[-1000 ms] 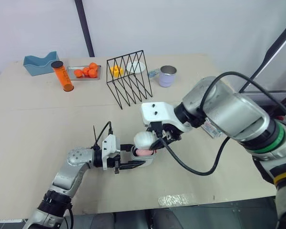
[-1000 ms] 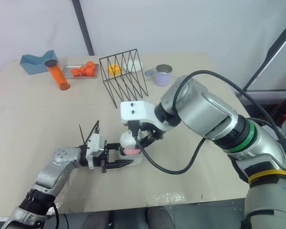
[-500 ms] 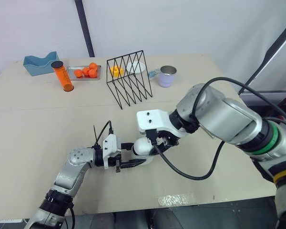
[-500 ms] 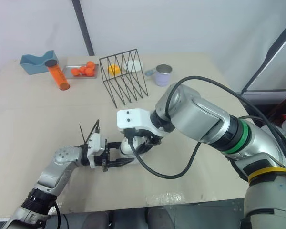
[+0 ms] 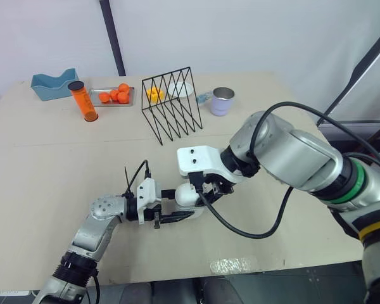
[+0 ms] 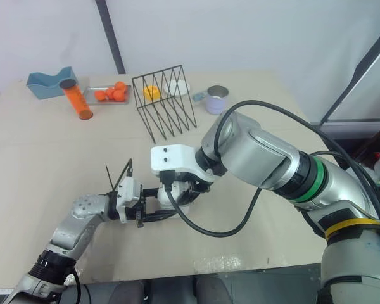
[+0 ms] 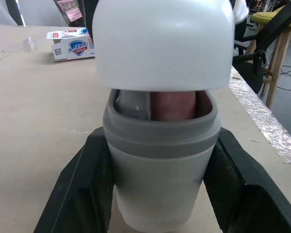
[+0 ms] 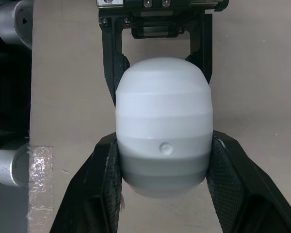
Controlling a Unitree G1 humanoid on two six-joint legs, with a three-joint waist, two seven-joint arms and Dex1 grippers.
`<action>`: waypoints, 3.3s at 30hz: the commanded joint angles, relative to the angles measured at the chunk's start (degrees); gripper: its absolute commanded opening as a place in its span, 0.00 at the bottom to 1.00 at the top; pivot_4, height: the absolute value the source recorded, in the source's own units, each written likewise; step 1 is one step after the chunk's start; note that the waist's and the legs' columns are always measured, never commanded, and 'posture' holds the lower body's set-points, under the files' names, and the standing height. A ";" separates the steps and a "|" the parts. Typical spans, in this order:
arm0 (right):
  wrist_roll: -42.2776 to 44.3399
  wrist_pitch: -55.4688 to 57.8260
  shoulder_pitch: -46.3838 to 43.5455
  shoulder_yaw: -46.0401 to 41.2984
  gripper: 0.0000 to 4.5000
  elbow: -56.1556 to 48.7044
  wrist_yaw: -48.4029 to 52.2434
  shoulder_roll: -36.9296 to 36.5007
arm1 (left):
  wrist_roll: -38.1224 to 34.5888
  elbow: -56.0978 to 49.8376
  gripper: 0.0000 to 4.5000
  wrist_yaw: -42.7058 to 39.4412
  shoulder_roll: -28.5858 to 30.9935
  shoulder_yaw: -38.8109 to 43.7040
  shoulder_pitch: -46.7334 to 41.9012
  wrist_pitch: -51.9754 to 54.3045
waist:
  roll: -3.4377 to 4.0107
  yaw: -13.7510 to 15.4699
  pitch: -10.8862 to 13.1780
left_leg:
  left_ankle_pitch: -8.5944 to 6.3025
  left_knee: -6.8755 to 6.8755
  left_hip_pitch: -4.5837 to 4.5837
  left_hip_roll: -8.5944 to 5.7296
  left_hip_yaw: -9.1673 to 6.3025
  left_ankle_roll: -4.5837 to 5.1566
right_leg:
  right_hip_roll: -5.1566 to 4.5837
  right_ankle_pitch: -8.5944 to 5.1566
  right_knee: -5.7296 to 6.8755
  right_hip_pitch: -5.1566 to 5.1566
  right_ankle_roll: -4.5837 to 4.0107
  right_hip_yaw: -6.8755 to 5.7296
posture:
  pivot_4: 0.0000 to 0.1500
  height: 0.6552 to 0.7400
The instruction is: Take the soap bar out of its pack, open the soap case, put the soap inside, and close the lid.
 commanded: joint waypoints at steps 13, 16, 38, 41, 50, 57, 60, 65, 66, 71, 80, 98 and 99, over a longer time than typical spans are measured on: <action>0.92 0.65 -0.19 2.15 0.41 -0.55 -0.54 0.61 | 0.25 -0.73 0.46 1.08 -0.47 -0.01 -0.27 -0.01 | 0.00 0.00 -0.03 | 0.00 0.00 0.04 0.00 -0.01 0.00 | 0.00 0.00 0.00 0.06 0.00 0.00 | 1.00 1.00; 1.03 0.67 -0.08 2.25 0.41 -0.58 -0.63 0.69 | 0.23 -0.81 0.46 1.17 -0.55 0.01 -0.24 0.13 | 0.00 0.00 -0.04 | 0.00 0.00 0.04 0.00 -0.01 0.00 | 0.00 0.00 0.00 0.07 0.00 -0.01 | 1.00 1.00; 0.15 -2.14 -0.70 4.37 0.99 1.20 -0.16 1.04 | 0.14 -1.77 0.46 1.77 -0.34 -0.10 0.43 0.95 | -0.03 0.00 -0.19 | 0.00 0.00 -0.02 0.00 -0.02 0.00 | -0.01 -0.03 -0.01 0.00 0.05 -0.01 | 1.00 1.00; 0.35 -2.32 -0.77 4.05 0.99 1.18 -0.03 0.85 | 0.11 -1.93 0.46 1.67 -0.20 -0.12 0.52 1.01 | -0.02 0.00 -0.19 | -0.01 -0.01 -0.02 0.00 -0.02 0.00 | -0.01 -0.03 -0.01 0.00 0.04 -0.01 | 1.00 1.00; 1.44 -3.29 0.53 0.76 0.99 1.83 0.48 -1.32 | -0.01 -1.47 0.46 1.24 -0.02 -0.05 0.16 0.85 | -0.03 0.00 -0.18 | -0.01 -0.01 -0.02 0.00 -0.02 0.00 | 0.00 -0.03 -0.02 0.00 0.05 -0.02 | 1.00 1.00; 5.30 -4.18 5.12 -7.68 0.99 1.37 1.50 -6.39 | -0.07 -1.13 0.46 0.92 0.50 0.26 0.06 1.02 | -0.05 0.01 -0.17 | -0.01 -0.01 -0.02 0.00 -0.02 0.00 | -0.01 -0.03 -0.04 0.01 0.05 -0.02 | 1.00 1.00; 7.45 -5.37 7.34 -12.01 0.99 1.46 1.82 -6.95 | -0.21 -1.17 0.46 0.84 0.63 0.31 0.07 1.14 | -0.05 -0.10 -0.16 | -0.01 -0.02 0.00 0.00 0.00 0.01 | 0.00 -0.03 -0.05 0.01 0.04 0.00 | 1.00 1.00; 9.33 -10.83 12.00 -19.27 0.99 2.37 1.64 -7.98 | -0.37 -1.23 0.46 0.72 0.90 0.29 0.13 1.28 | -0.06 -0.04 -0.16 | -0.02 -0.01 0.00 0.00 -0.01 0.02 | 0.00 -0.04 -0.06 0.06 0.07 -0.01 | 1.00 1.00; 9.88 -12.31 13.00 -20.99 0.99 2.67 1.69 -7.81 | -0.37 -1.19 0.46 0.69 0.96 0.31 0.13 1.24 | -0.07 -0.03 -0.15 | -0.02 -0.01 0.00 0.00 0.00 0.02 | 0.00 -0.04 -0.07 0.06 0.07 0.00 | 1.00 1.00; 15.52 -20.54 19.39 -34.16 0.99 5.89 -2.04 -1.25 | -0.36 -0.95 0.46 0.78 1.12 0.45 -0.02 1.20 | -0.09 -0.08 -0.15 | -0.02 -0.03 0.03 0.01 0.00 0.02 | 0.03 -0.03 -0.06 0.07 0.05 0.01 | 1.00 1.00; 17.53 -30.19 29.23 -38.12 0.68 2.77 -3.12 2.08 | -0.51 -0.92 0.46 1.09 1.34 0.73 -0.13 1.42 | -0.11 -0.02 -0.14 | -0.02 -0.02 0.03 0.00 0.00 0.02 | 0.03 -0.03 -0.06 0.10 0.05 0.01 | 1.00 1.00; 15.96 -34.37 37.31 -35.30 0.03 -0.63 -7.68 2.61 | -1.03 -1.94 0.46 2.08 1.65 0.71 0.56 1.77 | -0.11 -0.01 -0.14 | -0.02 -0.01 0.04 0.00 0.00 0.02 | 0.03 -0.03 -0.06 0.13 0.06 0.02 | 1.00 1.00; 16.05 -34.39 37.47 -35.33 0.03 -0.69 -7.78 2.68 | -1.04 -2.05 0.46 2.10 1.67 0.70 0.62 1.80 | -0.11 -0.01 -0.14 | -0.02 -0.01 0.04 0.00 -0.01 0.02 | 0.03 -0.03 -0.06 0.13 0.06 0.02 | 1.00 1.00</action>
